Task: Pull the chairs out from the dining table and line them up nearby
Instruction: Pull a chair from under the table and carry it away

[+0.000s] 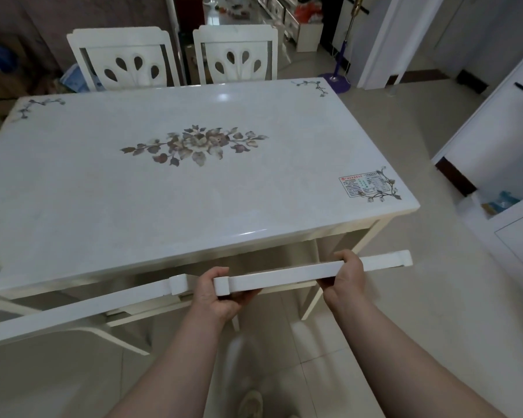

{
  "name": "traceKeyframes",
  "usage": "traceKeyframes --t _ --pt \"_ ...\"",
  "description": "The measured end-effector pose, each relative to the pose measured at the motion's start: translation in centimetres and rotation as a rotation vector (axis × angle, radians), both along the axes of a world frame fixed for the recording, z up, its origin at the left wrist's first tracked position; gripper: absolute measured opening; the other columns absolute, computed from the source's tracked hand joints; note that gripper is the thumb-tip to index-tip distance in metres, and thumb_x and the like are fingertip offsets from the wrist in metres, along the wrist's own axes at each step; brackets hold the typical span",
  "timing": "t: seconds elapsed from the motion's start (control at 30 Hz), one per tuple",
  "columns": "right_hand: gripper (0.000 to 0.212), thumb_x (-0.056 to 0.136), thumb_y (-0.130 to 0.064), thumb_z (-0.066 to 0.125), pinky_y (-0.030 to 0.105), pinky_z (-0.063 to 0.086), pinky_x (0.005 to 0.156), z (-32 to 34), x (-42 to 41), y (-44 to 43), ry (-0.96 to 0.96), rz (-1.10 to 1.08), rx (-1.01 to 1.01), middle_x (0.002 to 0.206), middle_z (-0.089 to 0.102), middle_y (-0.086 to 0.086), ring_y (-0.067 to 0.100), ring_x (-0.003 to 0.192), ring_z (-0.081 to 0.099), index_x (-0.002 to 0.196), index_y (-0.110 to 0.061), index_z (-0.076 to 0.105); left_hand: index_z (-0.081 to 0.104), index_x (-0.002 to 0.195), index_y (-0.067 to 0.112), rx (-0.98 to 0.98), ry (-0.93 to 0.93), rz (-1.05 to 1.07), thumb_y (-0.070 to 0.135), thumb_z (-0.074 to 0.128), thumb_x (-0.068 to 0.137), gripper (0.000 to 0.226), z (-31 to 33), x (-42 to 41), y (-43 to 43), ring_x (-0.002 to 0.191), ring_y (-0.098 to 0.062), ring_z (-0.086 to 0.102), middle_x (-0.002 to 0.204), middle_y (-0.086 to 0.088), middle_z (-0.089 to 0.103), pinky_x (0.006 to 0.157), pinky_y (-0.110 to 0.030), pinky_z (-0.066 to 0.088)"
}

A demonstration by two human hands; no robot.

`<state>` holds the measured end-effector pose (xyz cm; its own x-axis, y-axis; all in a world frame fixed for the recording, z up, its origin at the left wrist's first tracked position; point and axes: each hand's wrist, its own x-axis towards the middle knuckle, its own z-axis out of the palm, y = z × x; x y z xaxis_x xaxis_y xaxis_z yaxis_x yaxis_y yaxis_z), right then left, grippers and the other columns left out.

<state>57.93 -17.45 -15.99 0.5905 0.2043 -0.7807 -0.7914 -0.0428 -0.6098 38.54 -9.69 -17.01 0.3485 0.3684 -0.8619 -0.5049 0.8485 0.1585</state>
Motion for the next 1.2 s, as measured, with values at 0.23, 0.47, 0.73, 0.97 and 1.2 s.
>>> traceKeyframes --t 0.23,0.47,0.73,0.97,1.2 --pt "0.008 0.077 -0.003 0.05 0.034 0.048 0.062 0.6 0.6 0.0 -0.018 0.035 0.021 0.077 0.042 0.006 0.021 0.068 0.044 0.071 -0.009 0.046 0.045 0.103 0.003 0.045 -0.045 -0.013 0.003 0.048 0.08 0.023 0.0 0.2 0.0 0.107 -0.047 0.054 0.107 -0.027 0.05 0.063 -0.066 0.053" --pt "0.013 0.079 -0.002 0.045 0.045 0.047 0.092 2.4 2.5 1.4 -0.025 0.046 0.054 0.073 0.041 0.007 0.022 0.067 0.043 0.069 -0.01 0.042 0.05 0.101 0.002 0.058 -0.106 0.028 0.004 0.051 0.078 0.023 0.8 1.8 0.3 0.102 -0.044 0.059 0.104 -0.025 0.056 0.079 -0.063 0.053" --pt "0.018 0.063 0.001 0.043 0.055 0.04 0.093 3.7 3.9 1.4 0.035 0.08 0.053 0.089 0.04 0.011 0.032 0.086 0.044 0.078 -0.008 0.04 0.051 0.115 0.001 0.073 -0.113 0.008 0.008 0.048 0.079 0.036 1.9 2.6 -0.7 0.112 -0.045 0.055 0.116 -0.026 0.056 0.087 -0.06 0.049" --pt "0.014 0.071 0.001 0.043 0.038 0.048 0.064 6.5 4.1 0.9 -0.049 0.229 0.084 0.086 0.049 0.013 0.028 0.077 0.05 0.08 -0.01 0.045 0.053 0.126 0.005 0.072 -0.131 0.098 0.017 0.052 0.082 0.045 3.5 2.3 -1.9 0.114 -0.051 0.053 0.125 -0.028 0.056 0.063 -0.064 0.054" --pt "0.011 0.075 0.001 0.047 0.053 0.045 0.091 9.2 3.6 -3.4 -0.093 0.293 0.054 0.085 0.05 0.013 0.028 0.079 0.05 0.082 -0.008 0.048 0.053 0.126 0.003 0.052 -0.128 0.111 0.022 0.049 0.086 0.044 5.3 1.7 -7.1 0.113 -0.052 0.053 0.123 -0.029 0.056 0.06 -0.063 0.054"
